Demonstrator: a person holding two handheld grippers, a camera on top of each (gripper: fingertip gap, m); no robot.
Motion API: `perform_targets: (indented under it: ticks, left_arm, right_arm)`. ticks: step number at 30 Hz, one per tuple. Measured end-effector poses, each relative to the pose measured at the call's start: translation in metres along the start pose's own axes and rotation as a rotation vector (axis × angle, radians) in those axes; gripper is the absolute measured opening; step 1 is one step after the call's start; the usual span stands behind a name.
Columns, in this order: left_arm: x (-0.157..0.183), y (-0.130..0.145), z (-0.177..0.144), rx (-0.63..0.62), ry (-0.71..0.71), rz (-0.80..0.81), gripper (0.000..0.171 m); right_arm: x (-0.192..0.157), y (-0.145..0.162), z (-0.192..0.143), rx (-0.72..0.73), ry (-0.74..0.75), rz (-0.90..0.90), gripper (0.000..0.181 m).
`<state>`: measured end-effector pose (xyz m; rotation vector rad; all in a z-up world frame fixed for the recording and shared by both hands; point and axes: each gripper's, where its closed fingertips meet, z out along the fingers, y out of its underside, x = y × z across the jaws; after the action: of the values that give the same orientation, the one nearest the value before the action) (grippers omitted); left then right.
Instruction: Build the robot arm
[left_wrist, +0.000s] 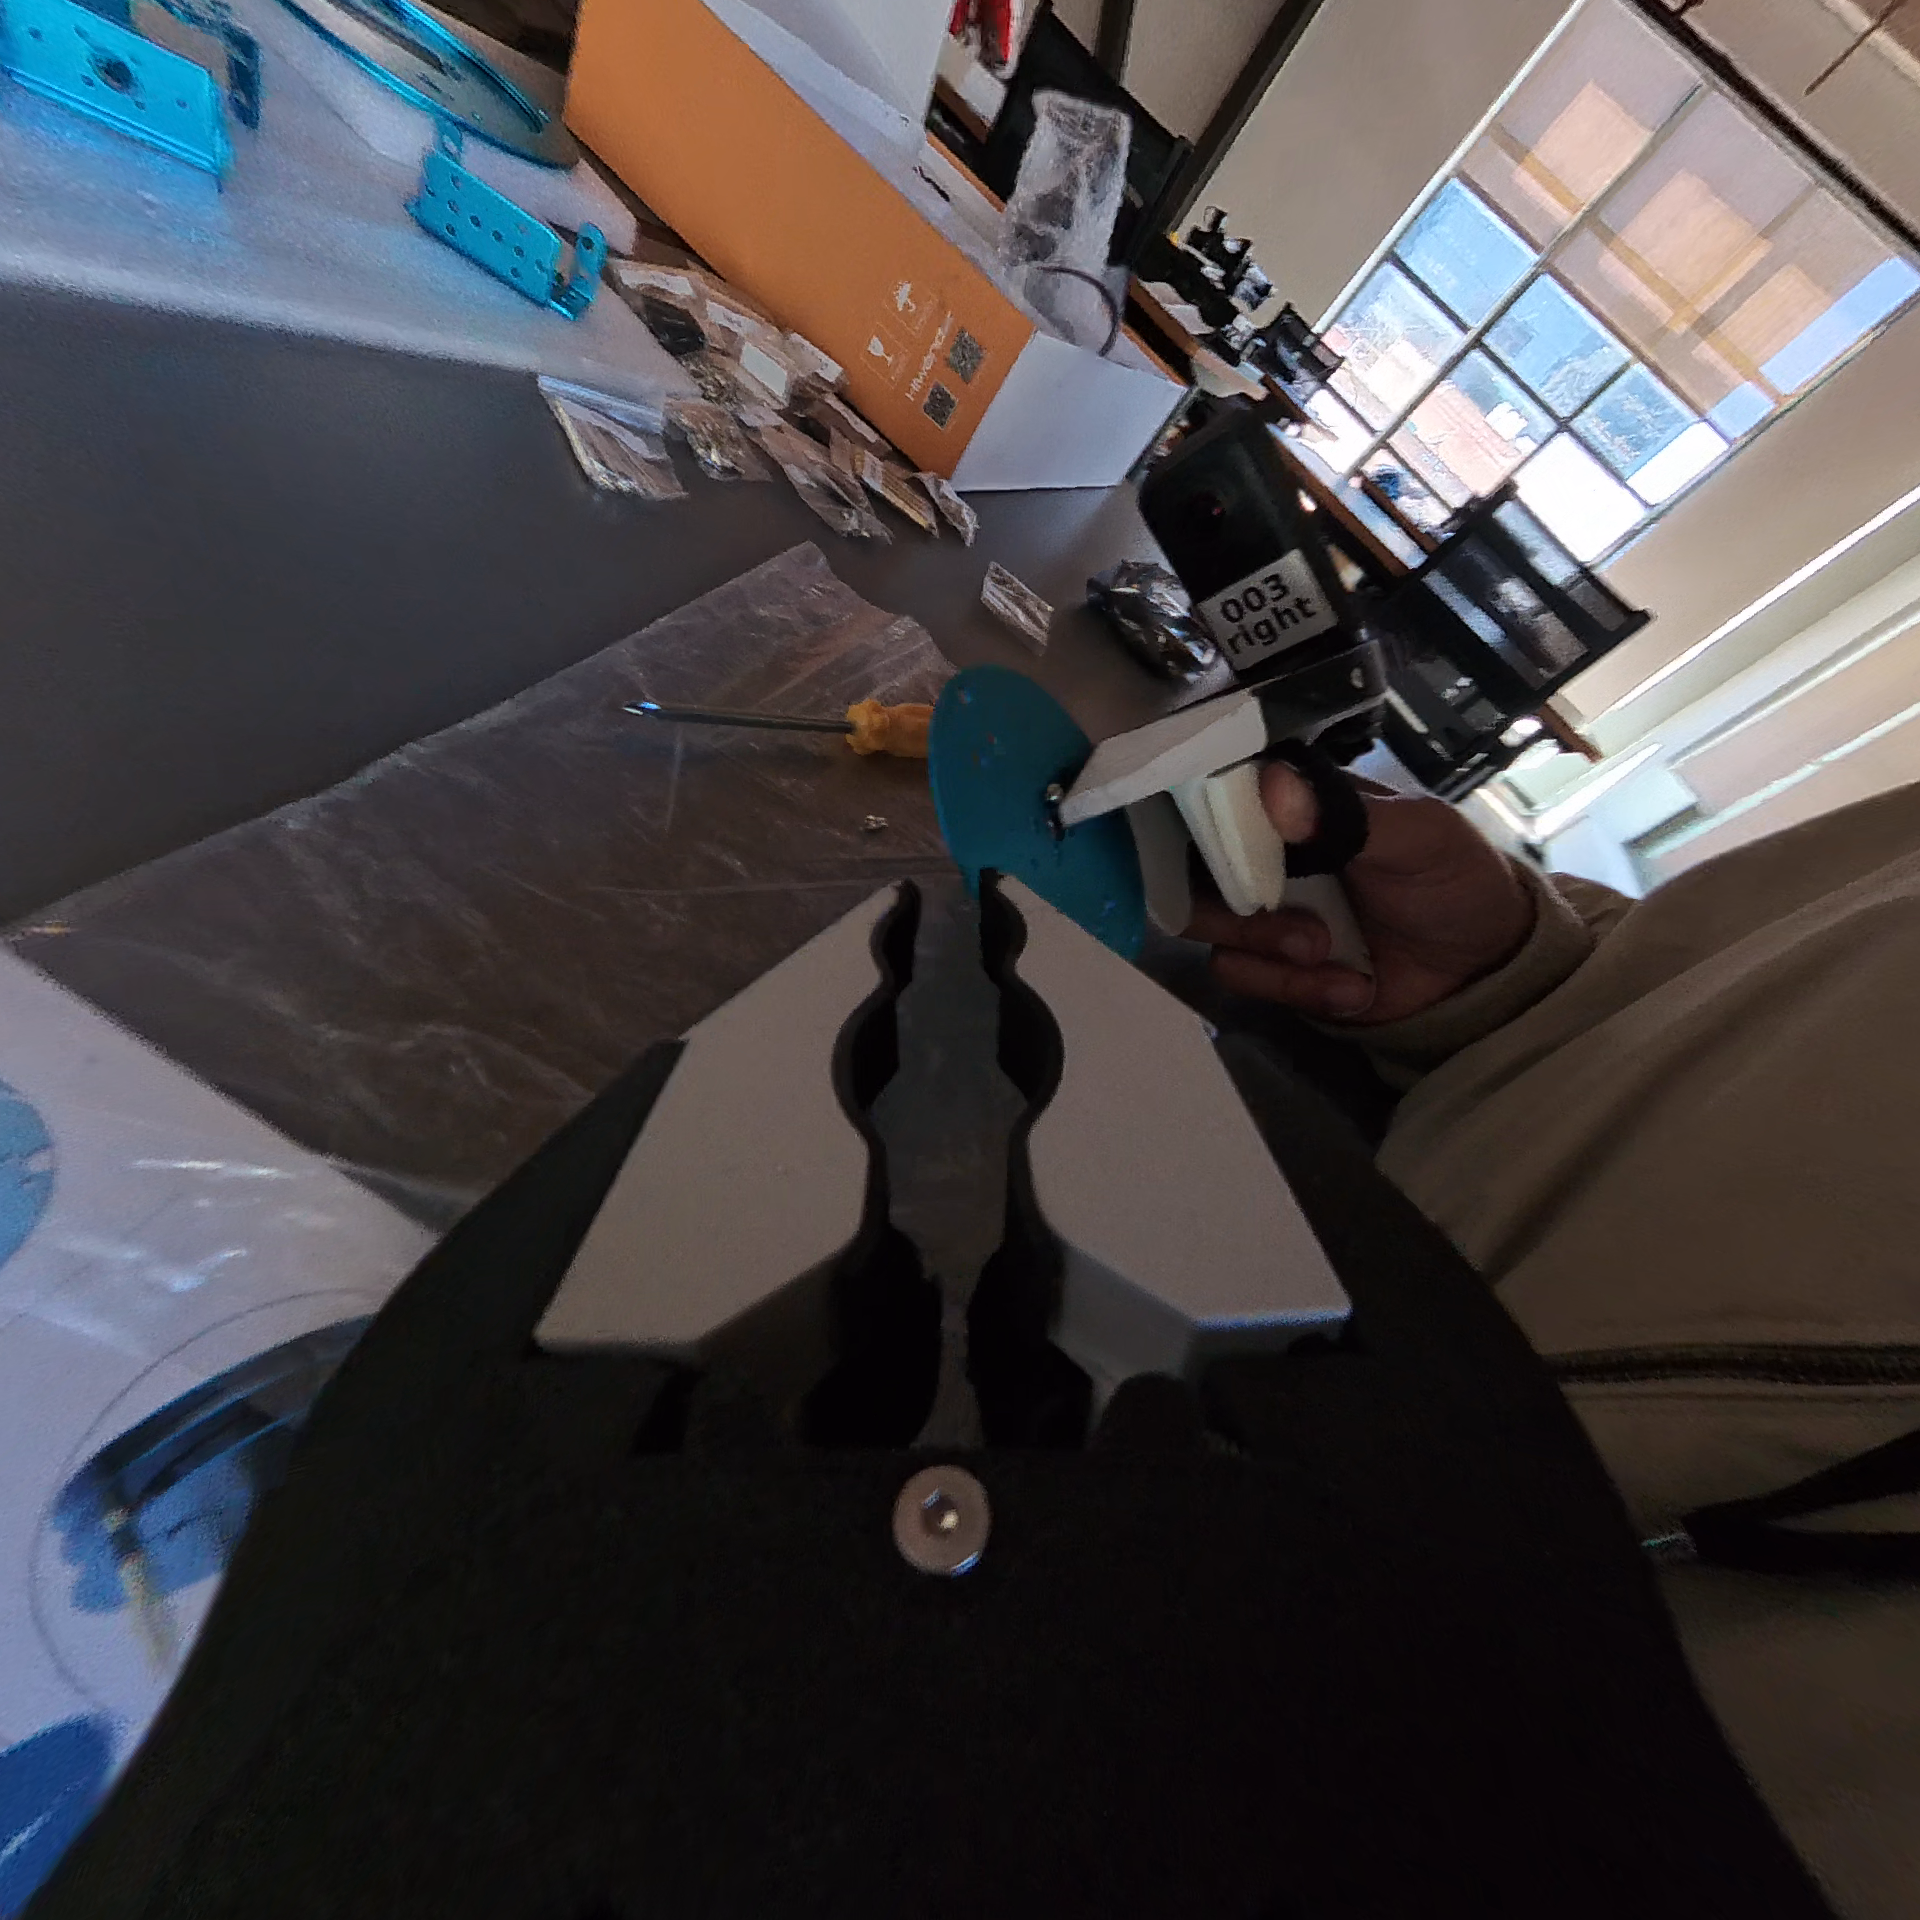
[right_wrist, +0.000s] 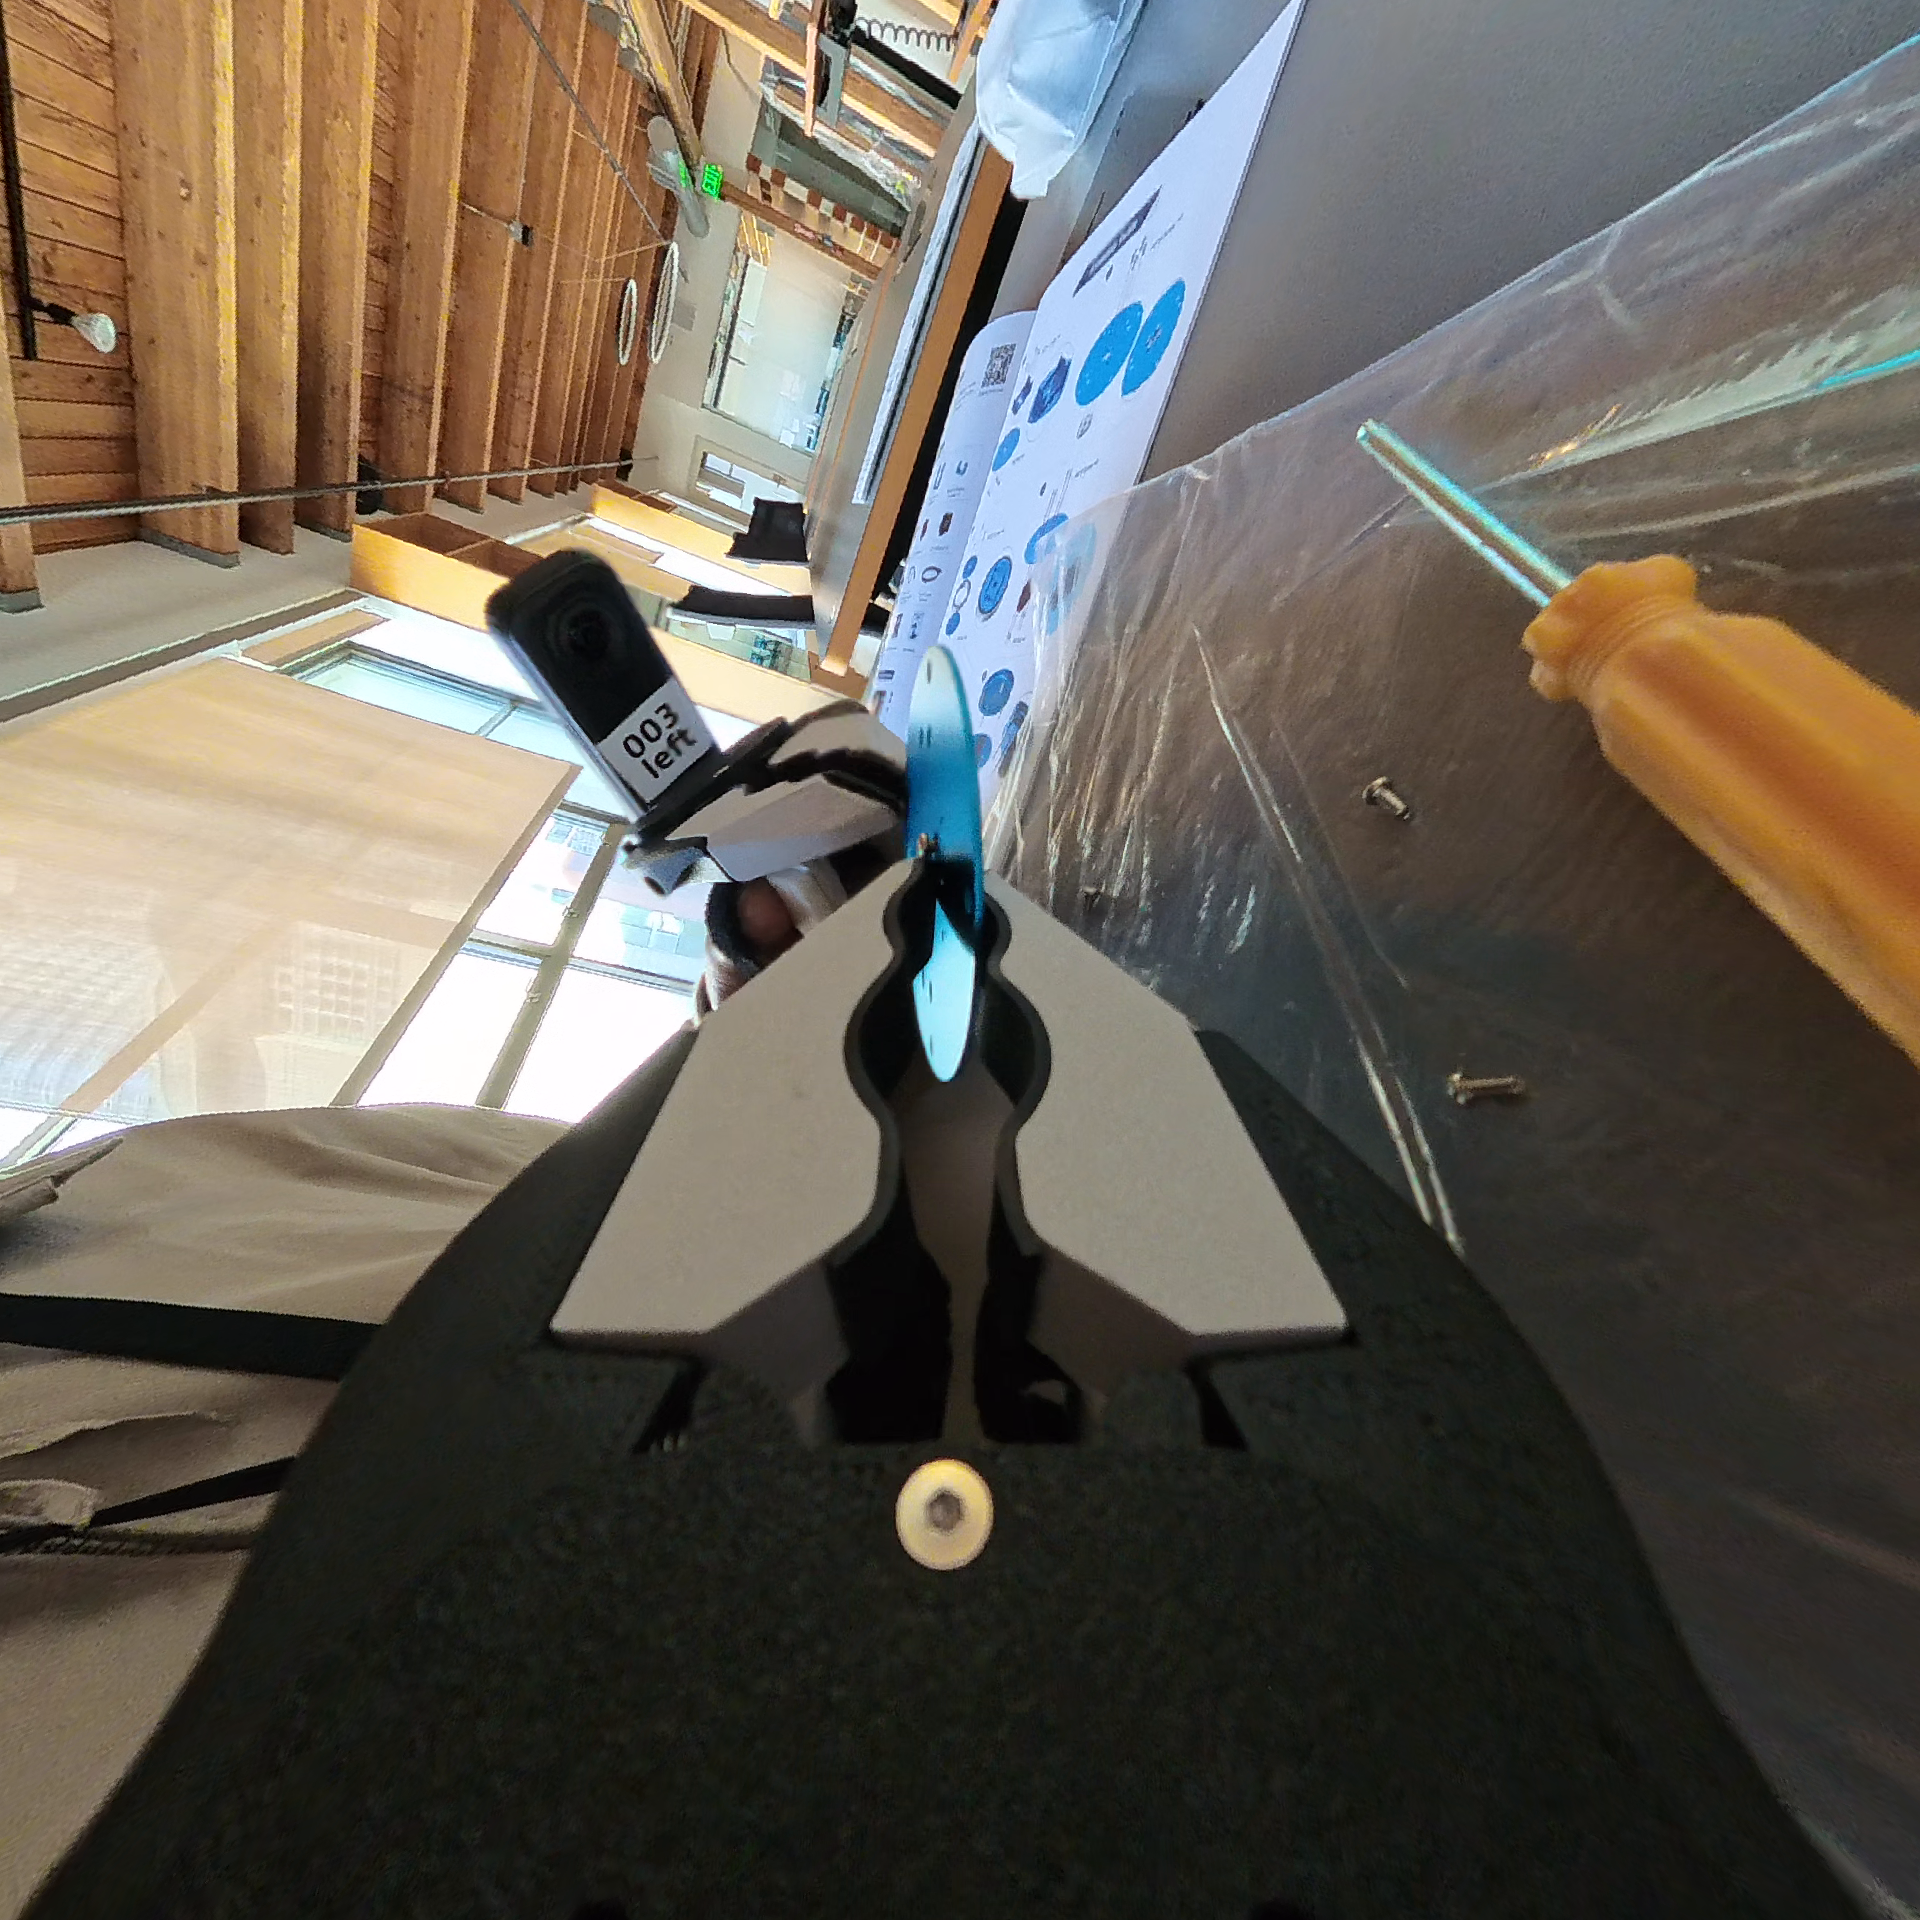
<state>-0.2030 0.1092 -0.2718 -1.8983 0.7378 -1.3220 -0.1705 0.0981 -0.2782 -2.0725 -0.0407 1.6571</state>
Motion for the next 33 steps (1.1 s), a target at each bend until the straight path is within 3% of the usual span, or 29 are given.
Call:
perform_targets:
  ticks: [2, 6, 12, 17, 24, 30, 33]
  left_arm:
    - [-0.010, -0.005, -0.013, -0.003, -0.070, 0.078, 0.016]
    - [-0.023, 0.018, -0.021, -0.261, -0.161, 0.174, 0.015]
    - [-0.022, 0.047, -0.006, -0.467, -0.383, 0.078, 0.014]
    - [-0.031, 0.053, -0.003, -0.390, -0.617, -0.055, 0.015]
    - [-0.028, 0.054, 0.005, -0.321, -0.680, -0.124, 0.008]
    - [-0.026, 0.053, 0.010, -0.321, -0.664, -0.083, 0.003]
    - [-0.011, 0.027, 0.019, -0.142, -0.500, -0.084, 0.003]
  right_arm:
    - [0.003, -0.004, -0.004, 0.010, 0.010, -0.008, 0.004]
    - [0.013, -0.012, -0.015, 0.043, 0.074, -0.061, 0.004]
    - [0.019, -0.015, -0.027, 0.091, 0.148, -0.161, 0.004]
    - [0.019, -0.016, -0.043, 0.108, 0.157, -0.190, 0.004]
    - [0.016, -0.006, -0.052, 0.043, 0.110, -0.194, 0.004]
    - [0.013, -0.003, -0.055, 0.027, 0.079, -0.181, 0.004]
    - [0.014, -0.003, -0.054, 0.020, 0.079, -0.173, 0.004]
